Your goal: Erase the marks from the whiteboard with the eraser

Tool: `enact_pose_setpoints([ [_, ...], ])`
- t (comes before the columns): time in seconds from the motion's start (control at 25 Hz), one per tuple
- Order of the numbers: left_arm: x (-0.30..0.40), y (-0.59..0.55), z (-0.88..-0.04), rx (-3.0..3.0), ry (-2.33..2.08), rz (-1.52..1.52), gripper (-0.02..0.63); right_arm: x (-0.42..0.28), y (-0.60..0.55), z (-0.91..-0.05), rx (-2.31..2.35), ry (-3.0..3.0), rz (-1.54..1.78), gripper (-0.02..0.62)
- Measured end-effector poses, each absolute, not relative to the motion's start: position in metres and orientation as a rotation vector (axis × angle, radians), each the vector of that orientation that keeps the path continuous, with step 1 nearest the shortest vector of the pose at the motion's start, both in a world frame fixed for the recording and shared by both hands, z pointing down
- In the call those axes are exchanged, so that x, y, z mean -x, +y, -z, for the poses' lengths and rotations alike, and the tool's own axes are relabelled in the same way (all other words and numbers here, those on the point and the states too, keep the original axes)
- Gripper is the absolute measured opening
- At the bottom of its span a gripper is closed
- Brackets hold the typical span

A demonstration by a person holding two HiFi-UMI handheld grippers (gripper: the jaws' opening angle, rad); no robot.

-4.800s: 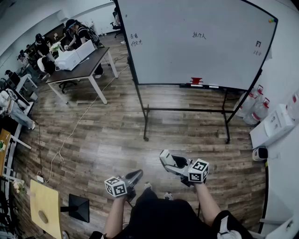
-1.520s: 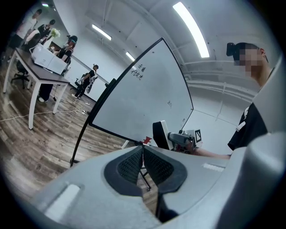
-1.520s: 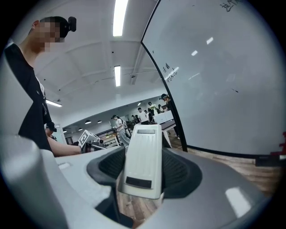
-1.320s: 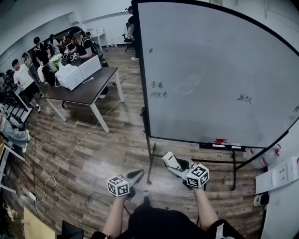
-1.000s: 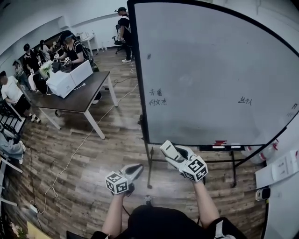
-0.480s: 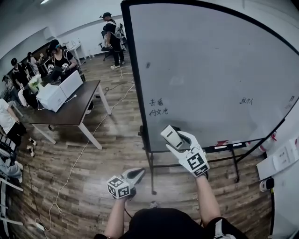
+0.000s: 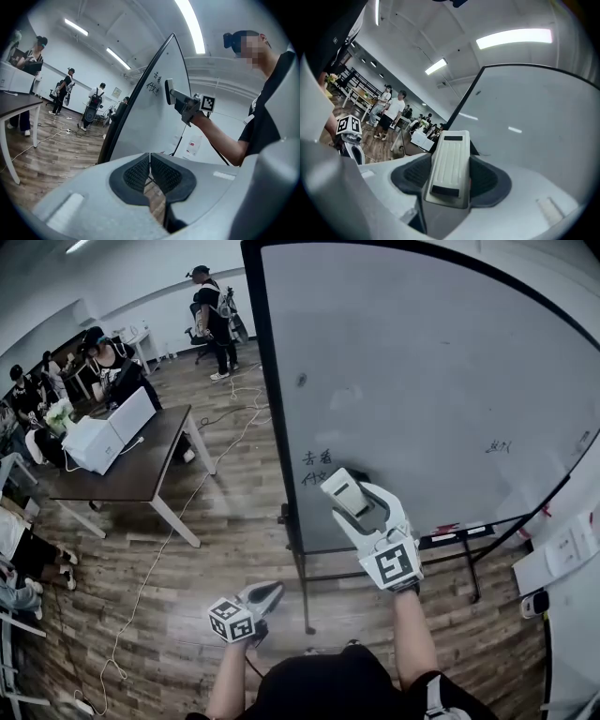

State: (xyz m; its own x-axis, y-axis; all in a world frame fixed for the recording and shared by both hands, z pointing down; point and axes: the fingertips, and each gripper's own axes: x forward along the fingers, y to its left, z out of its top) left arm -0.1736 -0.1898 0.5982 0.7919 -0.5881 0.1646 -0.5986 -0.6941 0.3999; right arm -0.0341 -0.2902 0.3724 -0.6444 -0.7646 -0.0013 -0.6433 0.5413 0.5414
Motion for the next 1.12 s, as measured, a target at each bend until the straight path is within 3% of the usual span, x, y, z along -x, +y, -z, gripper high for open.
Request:
enact_pose_setpoints([
  [0.36,0.167,-0.219,-0.599,-2.515,-0.906,0.000,0.018,0.026,-0.320,-0.331,-1.258,-2.445,0.919,0.258],
  [1.12,0.169,-0.232,-0.617,-2.469,-0.928,-0.029,0.018,0.041,-0.343,-0.341,-1.279,-2.441,0.956,0.256],
])
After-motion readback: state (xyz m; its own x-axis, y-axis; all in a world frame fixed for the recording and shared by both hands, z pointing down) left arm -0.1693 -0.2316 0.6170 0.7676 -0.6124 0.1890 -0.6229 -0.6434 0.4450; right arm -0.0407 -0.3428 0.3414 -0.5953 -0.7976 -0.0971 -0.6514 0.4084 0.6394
